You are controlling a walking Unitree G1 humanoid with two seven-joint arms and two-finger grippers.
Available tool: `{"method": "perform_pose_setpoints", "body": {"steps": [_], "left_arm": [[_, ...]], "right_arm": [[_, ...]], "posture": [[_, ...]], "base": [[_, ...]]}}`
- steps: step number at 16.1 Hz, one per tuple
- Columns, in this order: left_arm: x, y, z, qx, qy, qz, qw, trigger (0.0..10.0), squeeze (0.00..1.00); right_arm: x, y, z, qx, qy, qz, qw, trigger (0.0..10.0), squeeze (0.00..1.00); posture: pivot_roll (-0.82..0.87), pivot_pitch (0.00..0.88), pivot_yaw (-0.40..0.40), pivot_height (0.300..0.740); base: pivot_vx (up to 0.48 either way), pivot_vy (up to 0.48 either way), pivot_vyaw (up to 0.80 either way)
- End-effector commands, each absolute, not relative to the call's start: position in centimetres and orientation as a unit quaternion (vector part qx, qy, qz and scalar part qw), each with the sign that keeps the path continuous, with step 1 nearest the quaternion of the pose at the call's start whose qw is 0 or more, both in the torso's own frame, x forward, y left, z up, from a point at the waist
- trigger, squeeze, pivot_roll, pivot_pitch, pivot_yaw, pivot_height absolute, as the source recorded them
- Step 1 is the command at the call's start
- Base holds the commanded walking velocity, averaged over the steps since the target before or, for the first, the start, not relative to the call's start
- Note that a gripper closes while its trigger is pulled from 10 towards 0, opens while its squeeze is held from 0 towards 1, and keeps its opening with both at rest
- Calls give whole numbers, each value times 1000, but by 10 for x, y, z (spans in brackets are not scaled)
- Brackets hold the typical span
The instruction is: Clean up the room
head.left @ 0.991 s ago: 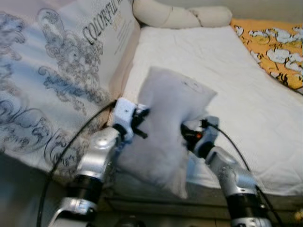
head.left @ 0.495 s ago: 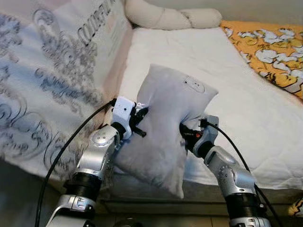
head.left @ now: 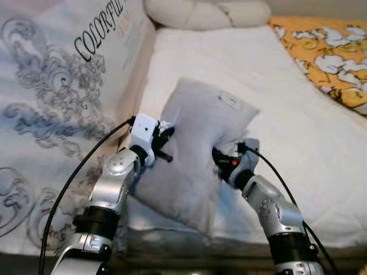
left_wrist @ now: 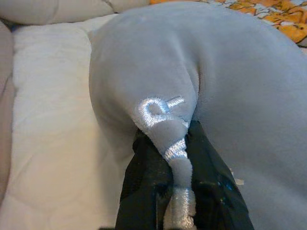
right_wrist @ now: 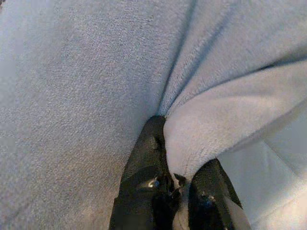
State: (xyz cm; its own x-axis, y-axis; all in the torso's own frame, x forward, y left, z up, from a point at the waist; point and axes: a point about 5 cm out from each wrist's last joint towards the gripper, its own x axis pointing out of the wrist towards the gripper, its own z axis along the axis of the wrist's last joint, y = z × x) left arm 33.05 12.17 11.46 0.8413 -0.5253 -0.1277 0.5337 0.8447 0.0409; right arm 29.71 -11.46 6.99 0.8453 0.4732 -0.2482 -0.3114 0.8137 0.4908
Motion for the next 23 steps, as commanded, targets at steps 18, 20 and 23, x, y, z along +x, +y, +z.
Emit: {"method": "perform_pose_setpoints", "body": {"steps": [18, 20, 23], "left_arm": [[383, 133, 152, 243, -2, -146, 959, 10000, 0], [385, 141, 154, 270, 4, -130, 954, 10000, 0], [381, 163, 153, 340, 35, -96, 935, 10000, 0]], "right_arm": [[283, -164, 76, 120, 158, 214, 956, 10000, 1000], [278, -169, 80, 93, 156, 237, 954, 10000, 1000], [268, -170, 99, 92, 120, 308, 940, 10000, 1000]], "posture": [[13, 0, 53, 740], [7, 0, 62, 740], [20, 0, 51, 740]], "base": [[0, 0, 0], [0, 0, 0], [0, 0, 0]]}}
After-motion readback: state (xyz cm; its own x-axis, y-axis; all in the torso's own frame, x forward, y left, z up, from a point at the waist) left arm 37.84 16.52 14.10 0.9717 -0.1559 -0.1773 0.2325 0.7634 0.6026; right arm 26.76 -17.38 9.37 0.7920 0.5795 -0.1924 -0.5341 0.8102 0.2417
